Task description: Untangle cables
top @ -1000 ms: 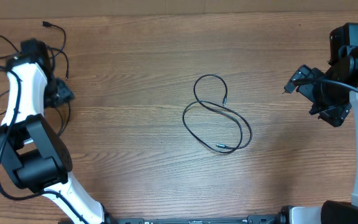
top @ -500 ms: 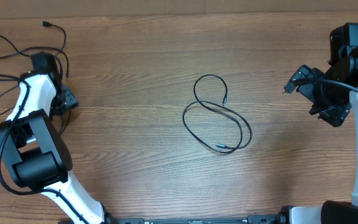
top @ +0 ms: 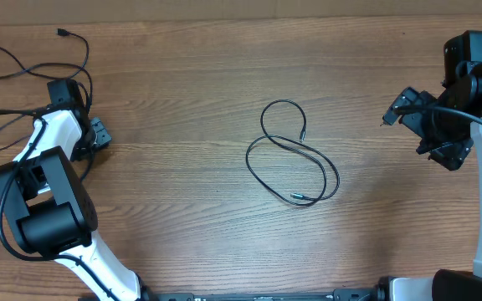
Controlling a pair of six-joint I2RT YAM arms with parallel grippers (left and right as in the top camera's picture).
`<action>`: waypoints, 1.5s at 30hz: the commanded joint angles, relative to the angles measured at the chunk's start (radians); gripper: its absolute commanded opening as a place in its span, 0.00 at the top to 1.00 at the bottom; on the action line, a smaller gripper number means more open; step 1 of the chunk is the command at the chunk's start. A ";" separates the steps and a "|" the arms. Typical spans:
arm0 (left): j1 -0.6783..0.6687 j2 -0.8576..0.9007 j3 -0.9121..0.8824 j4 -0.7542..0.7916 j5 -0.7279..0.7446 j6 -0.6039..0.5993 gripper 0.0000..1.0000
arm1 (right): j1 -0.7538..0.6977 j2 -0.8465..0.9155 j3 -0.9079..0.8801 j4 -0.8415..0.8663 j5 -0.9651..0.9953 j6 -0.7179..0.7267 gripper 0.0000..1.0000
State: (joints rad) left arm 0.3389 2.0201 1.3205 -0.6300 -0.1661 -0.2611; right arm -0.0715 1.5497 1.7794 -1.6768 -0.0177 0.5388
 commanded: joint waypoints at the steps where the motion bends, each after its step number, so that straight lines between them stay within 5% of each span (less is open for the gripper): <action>1: 0.031 0.050 -0.030 -0.005 0.010 -0.024 0.84 | -0.003 0.003 0.006 0.003 0.014 0.004 0.00; 7: 0.102 0.060 -0.027 0.011 0.011 -0.024 0.96 | -0.003 0.003 0.006 0.003 0.014 0.004 0.00; 32: 0.201 0.060 0.295 0.083 0.400 -0.061 0.94 | -0.003 0.003 0.006 0.003 0.014 0.004 0.00; 37: 0.199 0.080 0.293 0.055 0.384 -0.061 0.74 | -0.003 0.003 0.006 0.003 0.014 0.004 0.00; 40: 0.199 0.090 0.288 0.021 0.369 -0.060 0.39 | -0.003 0.003 0.006 0.003 0.014 0.004 0.00; 45: 0.199 0.091 0.286 -0.034 0.339 -0.052 0.26 | -0.003 0.003 0.006 0.003 0.014 0.004 0.00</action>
State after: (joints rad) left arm 0.5430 2.0933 1.6016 -0.6479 0.1898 -0.3164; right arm -0.0715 1.5497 1.7794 -1.6768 -0.0177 0.5385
